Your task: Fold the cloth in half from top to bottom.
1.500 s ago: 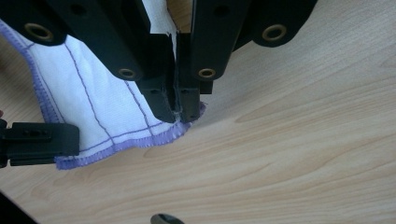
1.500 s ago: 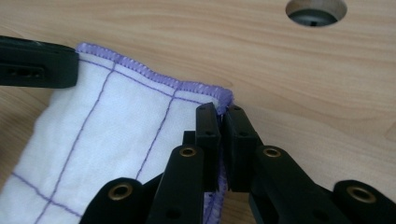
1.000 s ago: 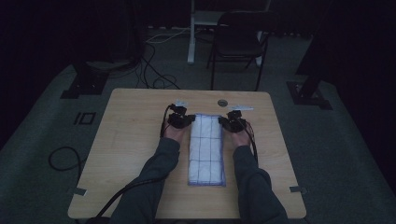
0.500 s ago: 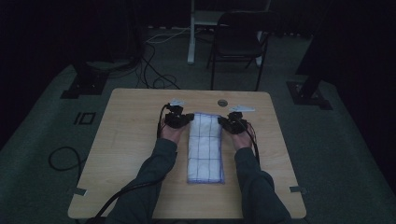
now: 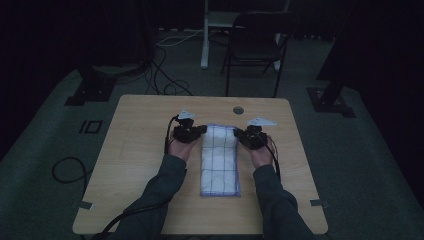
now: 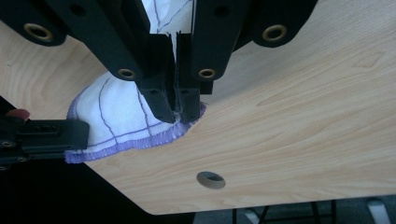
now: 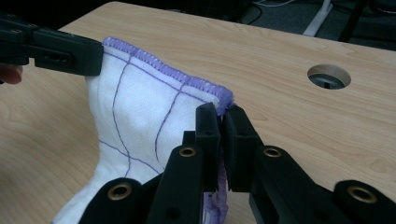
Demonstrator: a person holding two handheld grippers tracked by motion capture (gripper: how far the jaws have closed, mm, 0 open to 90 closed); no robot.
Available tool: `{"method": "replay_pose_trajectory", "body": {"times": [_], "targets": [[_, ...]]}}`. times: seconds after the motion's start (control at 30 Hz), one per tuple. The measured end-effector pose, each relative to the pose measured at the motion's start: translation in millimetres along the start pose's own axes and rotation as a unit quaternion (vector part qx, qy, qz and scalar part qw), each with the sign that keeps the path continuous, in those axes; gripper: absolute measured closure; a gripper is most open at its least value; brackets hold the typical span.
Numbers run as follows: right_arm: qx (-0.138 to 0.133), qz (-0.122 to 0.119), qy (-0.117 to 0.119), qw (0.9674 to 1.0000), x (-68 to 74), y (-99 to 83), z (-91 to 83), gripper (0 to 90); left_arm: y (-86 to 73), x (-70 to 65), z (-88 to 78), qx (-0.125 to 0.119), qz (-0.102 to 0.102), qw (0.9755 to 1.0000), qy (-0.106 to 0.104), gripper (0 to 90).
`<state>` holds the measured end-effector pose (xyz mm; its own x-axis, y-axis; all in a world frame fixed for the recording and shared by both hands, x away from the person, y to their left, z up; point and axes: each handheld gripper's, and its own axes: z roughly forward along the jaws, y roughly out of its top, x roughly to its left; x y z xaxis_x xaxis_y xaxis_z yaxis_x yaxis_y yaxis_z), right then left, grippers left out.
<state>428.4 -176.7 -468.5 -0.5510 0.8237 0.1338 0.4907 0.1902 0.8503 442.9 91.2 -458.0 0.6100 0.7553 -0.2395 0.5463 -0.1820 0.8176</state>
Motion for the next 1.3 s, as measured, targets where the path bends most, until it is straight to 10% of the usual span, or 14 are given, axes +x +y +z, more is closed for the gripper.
{"method": "replay_pose_trajectory", "body": {"times": [1.3], "targets": [[-0.028, -0.036, 0.022, 0.9987, 27.8, -15.4, -39.3, 86.2, -24.6, -25.7, -41.3, -0.025, 0.023, 0.9992, -0.019, 87.3]]}}
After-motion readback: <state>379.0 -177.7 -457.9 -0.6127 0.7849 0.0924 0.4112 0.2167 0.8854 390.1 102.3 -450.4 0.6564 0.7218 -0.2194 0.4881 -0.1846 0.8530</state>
